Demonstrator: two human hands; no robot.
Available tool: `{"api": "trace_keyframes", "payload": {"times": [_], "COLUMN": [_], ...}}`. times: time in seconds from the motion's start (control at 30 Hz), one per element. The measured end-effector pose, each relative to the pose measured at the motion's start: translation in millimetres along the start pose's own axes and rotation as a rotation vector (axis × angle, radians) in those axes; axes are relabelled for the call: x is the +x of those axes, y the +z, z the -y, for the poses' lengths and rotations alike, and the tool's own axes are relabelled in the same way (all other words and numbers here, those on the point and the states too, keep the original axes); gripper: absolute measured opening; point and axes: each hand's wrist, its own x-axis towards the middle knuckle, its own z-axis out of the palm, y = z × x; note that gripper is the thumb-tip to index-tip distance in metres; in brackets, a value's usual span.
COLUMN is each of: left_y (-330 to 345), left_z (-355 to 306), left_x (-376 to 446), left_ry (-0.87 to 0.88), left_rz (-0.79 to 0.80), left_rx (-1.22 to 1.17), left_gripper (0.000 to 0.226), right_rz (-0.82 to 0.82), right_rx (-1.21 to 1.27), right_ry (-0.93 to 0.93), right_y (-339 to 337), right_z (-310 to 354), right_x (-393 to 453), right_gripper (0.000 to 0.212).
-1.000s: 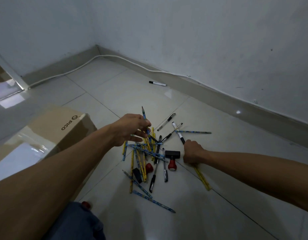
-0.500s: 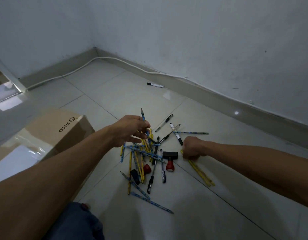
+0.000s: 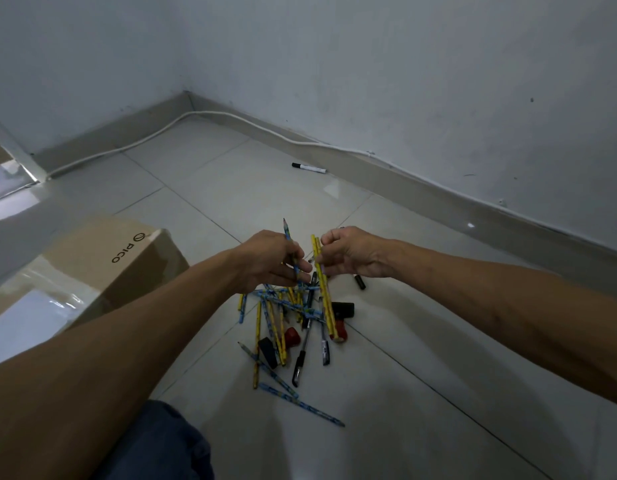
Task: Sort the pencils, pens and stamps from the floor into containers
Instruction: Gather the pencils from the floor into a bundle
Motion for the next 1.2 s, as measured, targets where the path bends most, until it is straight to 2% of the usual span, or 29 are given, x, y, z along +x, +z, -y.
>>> {"api": "trace_keyframes", "payload": {"times": [0.23, 0.63, 0.83, 1.2], "left_y": [2, 6, 8, 12], "left_z": [-4, -4, -2, -4], "left_x": [-3, 1, -1, -1], "left_ry": [0.010, 0.005, -0.044, -0.033], "left_rz": [0.029, -0.077, -0.048, -0.051], "left_rx": [0.056, 0.043, 0.053, 0.129], "left_gripper": [0.027, 0.023, 0.024, 0.034], "right_rz": [0.033, -0.021, -0.030, -0.067], "right_rx": [0.135, 0.182, 0.189, 0.214], "right_ry": [-0.017, -0.066, -0.083, -0.109], "right_y": [16, 25, 28, 31], "right_z": [-2, -1, -3, -2], "right_x": [3, 0, 3, 4], "right_gripper": [0.031, 0.035, 0.040, 0.036]}}
